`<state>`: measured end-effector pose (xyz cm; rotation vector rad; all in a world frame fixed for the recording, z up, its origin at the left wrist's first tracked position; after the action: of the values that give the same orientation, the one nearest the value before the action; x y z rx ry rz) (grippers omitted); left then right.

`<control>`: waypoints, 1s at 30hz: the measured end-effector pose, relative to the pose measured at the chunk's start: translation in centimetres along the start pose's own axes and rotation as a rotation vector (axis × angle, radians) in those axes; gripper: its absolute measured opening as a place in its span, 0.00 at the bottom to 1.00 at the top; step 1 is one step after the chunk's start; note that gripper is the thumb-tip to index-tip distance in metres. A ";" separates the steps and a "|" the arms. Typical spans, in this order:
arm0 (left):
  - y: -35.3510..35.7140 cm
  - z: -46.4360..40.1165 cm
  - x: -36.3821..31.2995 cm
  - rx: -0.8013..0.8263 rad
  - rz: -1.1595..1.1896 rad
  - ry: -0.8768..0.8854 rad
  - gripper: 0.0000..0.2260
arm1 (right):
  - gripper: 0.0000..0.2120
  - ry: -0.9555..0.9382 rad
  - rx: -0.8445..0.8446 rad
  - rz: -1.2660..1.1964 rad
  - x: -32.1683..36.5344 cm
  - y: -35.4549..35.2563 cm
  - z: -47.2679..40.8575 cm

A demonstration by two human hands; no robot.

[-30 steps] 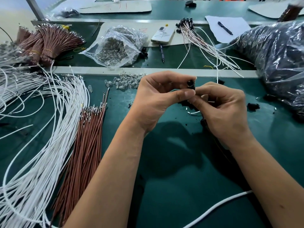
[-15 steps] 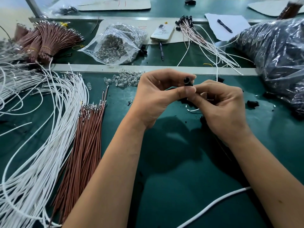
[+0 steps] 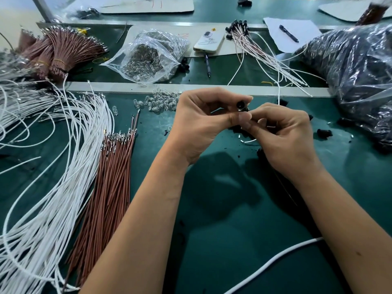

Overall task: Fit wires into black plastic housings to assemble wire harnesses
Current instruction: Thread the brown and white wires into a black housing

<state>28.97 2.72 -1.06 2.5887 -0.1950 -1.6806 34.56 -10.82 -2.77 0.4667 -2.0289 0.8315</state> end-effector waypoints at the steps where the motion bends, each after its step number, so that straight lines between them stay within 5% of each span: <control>1: 0.0 0.0 -0.1 0.007 -0.007 0.003 0.16 | 0.04 0.005 0.005 -0.001 -0.1 0.0 0.0; 8: 0.4 -0.2 -0.5 0.036 -0.029 0.045 0.16 | 0.07 0.055 -0.002 0.037 -0.4 0.2 0.1; 19: -1.0 0.4 1.8 -0.172 0.260 0.027 0.08 | 0.06 0.081 -0.013 0.185 0.6 0.6 0.0; 23: -2.0 0.7 3.4 -0.243 0.287 -0.111 0.10 | 0.19 0.079 -0.202 0.412 2.0 -1.8 0.8; 26: -2.3 1.1 4.5 -0.252 0.237 -0.236 0.12 | 0.21 0.377 -0.345 0.673 0.3 -5.1 1.6; 30: -1.8 1.2 5.4 -0.227 0.186 -0.331 0.08 | 0.22 0.796 -0.228 0.838 -3.0 -6.7 0.9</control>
<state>30.17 3.81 -6.69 2.0551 -0.2337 -1.9232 39.63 -16.17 -3.05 -0.7993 -1.4742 1.0207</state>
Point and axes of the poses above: each hand's wrist, its own z-axis away from the middle knuckle, its own y-axis out of the palm, x = y × z, the point moved 10 cm from there along -z, towards the middle knuckle, and after that the axes turned 15 degrees about x, right-handed, at the moved point
